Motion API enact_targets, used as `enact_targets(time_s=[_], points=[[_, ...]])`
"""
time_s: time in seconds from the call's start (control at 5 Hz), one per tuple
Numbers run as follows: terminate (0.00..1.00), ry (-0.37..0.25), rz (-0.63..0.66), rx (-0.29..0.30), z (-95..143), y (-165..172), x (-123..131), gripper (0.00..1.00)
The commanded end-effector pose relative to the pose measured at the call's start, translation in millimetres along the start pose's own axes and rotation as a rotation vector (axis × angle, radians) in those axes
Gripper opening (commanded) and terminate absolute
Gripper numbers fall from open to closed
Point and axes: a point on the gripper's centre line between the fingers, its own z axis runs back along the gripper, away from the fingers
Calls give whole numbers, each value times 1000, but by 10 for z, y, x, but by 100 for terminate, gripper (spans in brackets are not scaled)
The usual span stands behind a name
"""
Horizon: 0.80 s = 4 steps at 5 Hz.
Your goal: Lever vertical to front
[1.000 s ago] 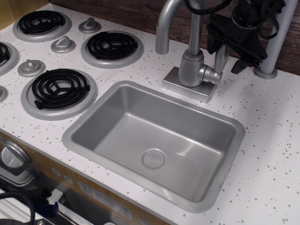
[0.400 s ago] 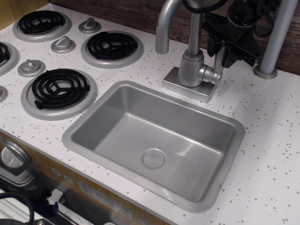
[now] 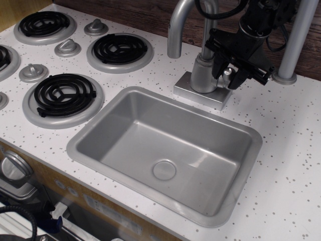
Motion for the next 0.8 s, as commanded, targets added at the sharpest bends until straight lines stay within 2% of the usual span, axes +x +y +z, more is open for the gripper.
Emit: enact_targets(time_s=[0.0,0.2,0.4,0.6], points=[[0,9,64,-109,-52,79,-3,0],[0,37,85,-156,-152,96,-40,0],[0,37,90,-173,-209,87,-59,0],[0,44,104,-165,-199,72,-73,100]])
